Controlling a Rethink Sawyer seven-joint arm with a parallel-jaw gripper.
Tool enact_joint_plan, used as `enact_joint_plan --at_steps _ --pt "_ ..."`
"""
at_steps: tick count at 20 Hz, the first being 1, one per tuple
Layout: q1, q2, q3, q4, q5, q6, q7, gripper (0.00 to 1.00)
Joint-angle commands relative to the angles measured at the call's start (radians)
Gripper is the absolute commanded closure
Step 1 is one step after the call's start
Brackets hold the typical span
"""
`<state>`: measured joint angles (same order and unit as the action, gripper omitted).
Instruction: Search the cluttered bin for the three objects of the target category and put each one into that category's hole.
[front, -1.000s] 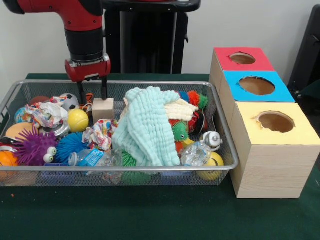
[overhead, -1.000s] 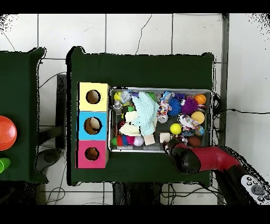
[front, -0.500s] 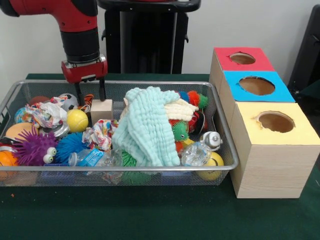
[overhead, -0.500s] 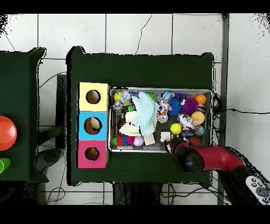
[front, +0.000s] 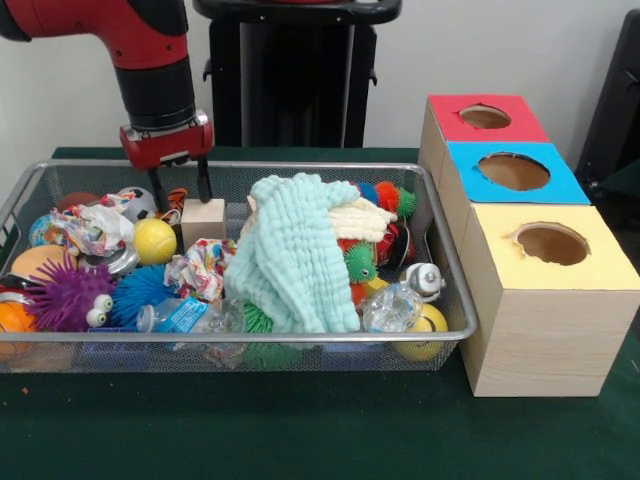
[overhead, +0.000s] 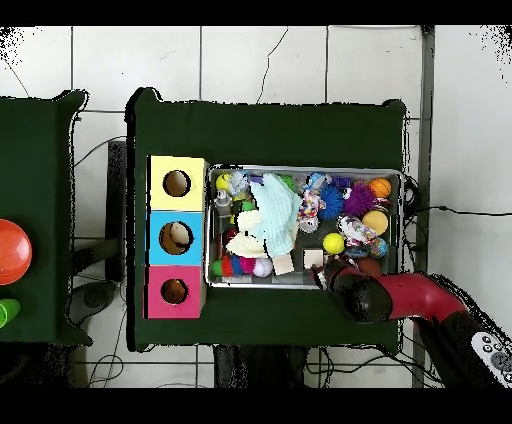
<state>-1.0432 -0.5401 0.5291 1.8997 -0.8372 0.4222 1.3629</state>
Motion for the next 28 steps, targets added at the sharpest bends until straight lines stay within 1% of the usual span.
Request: enact_joint_plan --at_steps 1,5,7,12,15,21,26,28 --pt "0.002 0.125 0.047 -0.128 -0.102 0.110 -0.268 0.00" --pt "0.004 0.096 0.047 -0.088 -0.093 0.127 -0.247 0.00" --pt "-0.004 0.065 0.052 -0.061 -0.080 0.139 -0.247 0.00" --pt "-0.026 -0.058 0.086 0.021 -0.014 0.191 -0.258 0.00" --pt "-0.039 -0.103 0.106 0.046 0.011 0.219 -0.269 0.00" --pt "-0.056 -0.123 0.140 0.037 0.012 0.259 -0.281 0.00" --pt "-0.065 -0.102 0.163 -0.008 -0.001 0.296 -0.307 0.00" --pt "-0.057 -0.065 0.156 -0.042 -0.037 0.285 -0.307 0.00"
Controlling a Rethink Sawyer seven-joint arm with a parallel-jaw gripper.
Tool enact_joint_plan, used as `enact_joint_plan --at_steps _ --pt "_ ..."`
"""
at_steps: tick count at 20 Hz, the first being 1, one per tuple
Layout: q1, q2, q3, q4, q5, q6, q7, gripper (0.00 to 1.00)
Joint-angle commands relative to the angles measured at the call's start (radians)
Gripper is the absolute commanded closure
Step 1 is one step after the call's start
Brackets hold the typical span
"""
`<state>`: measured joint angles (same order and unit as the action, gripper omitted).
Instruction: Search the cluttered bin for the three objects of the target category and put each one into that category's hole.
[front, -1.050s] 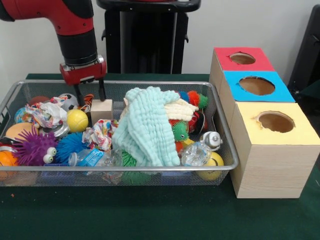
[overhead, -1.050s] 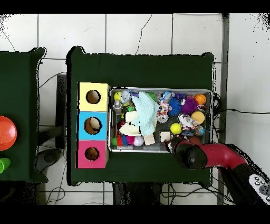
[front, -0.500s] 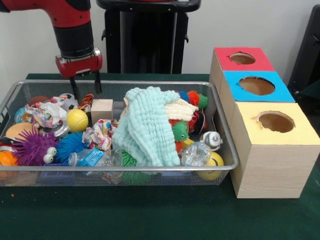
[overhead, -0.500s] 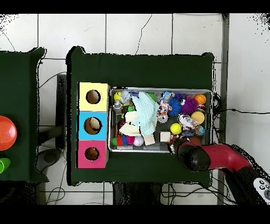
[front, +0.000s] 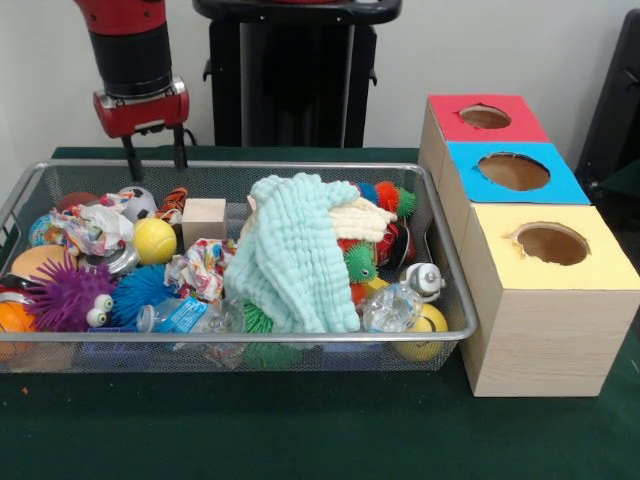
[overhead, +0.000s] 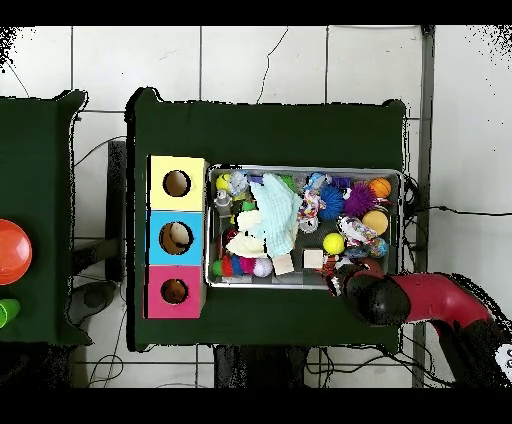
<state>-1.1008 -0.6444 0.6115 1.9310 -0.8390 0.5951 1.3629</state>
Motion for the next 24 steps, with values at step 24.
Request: enact_joint_plan --at_steps 24 --pt "0.006 0.278 0.044 -0.249 -0.250 -0.015 -0.296 0.00"
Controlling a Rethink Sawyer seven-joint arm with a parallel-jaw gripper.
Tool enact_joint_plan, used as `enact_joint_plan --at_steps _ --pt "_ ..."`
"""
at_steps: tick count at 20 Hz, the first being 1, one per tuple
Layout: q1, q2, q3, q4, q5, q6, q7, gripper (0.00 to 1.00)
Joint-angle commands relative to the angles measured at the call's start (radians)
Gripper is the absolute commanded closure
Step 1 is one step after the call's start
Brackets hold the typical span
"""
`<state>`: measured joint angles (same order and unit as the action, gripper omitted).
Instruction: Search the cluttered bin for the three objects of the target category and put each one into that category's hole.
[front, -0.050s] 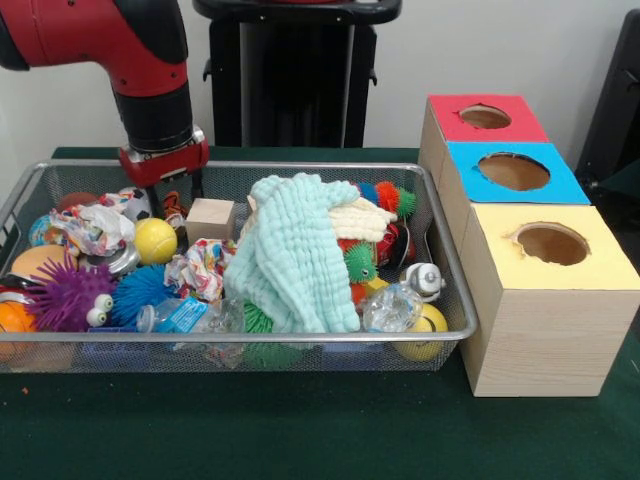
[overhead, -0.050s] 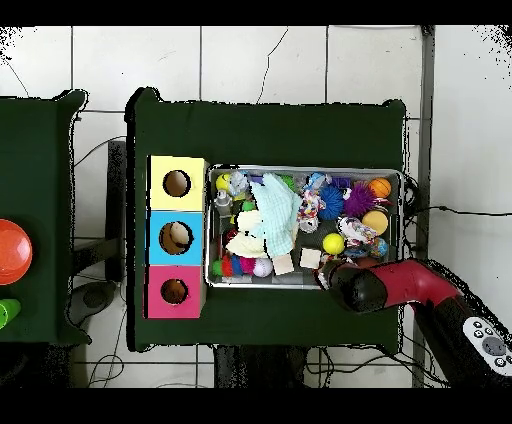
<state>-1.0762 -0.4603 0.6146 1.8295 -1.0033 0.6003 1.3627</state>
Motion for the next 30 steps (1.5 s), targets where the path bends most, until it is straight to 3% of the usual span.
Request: enact_joint_plan --at_steps 1,14,15,28,30 --pt "-0.025 0.099 0.042 -0.151 -0.090 -0.022 -0.302 0.00" --pt "-0.050 0.180 0.052 -0.210 -0.142 -0.077 -0.323 0.00" --pt "-0.054 0.186 0.056 -0.210 -0.147 -0.086 -0.321 1.00" --pt "-0.007 0.133 0.022 -0.158 -0.163 -0.100 -0.200 1.00" --pt "0.017 0.050 0.029 -0.100 -0.128 -0.084 -0.140 1.00"
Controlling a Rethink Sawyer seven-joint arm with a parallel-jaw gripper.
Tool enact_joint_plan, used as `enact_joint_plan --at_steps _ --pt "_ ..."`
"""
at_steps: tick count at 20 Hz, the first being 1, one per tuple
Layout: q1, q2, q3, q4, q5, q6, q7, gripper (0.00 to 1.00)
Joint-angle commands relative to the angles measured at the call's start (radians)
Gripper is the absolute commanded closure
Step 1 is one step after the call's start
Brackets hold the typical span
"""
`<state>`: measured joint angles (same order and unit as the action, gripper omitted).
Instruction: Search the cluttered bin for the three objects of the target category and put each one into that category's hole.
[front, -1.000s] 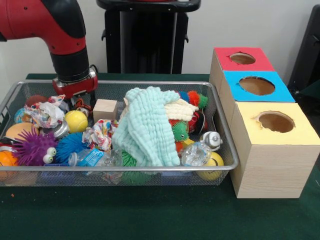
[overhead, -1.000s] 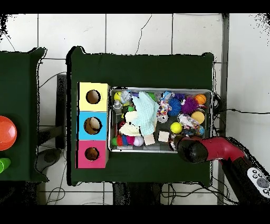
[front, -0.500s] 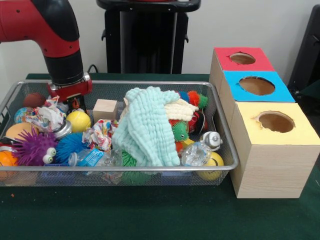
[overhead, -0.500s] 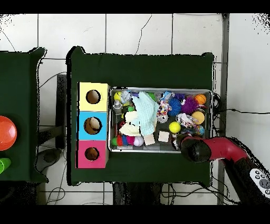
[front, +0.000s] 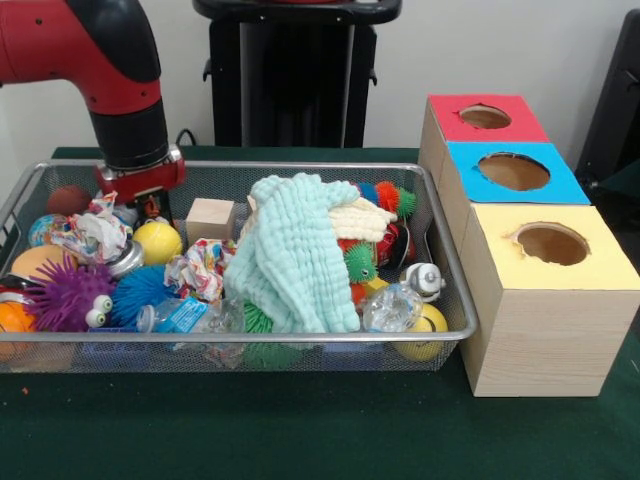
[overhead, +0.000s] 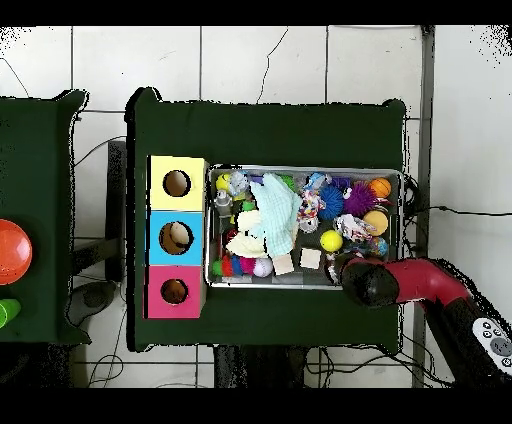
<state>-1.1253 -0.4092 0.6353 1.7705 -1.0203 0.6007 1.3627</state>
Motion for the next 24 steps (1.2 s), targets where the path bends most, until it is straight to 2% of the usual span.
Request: enact_joint_plan --at_steps 1,5,12,16,19,24 --pt "0.072 -0.042 0.016 -0.012 -0.085 -0.068 -0.122 1.00" --pt "0.110 -0.236 0.072 0.102 0.066 0.027 -0.059 1.00" --pt "0.182 -0.448 0.084 0.144 0.228 0.133 -0.053 1.00" --pt "0.199 -0.532 0.083 0.157 0.305 0.156 -0.073 1.00" --pt "0.229 -0.576 0.065 0.171 0.354 0.168 -0.052 1.00" --pt "0.309 -0.625 0.022 0.224 0.390 0.128 0.046 1.00"
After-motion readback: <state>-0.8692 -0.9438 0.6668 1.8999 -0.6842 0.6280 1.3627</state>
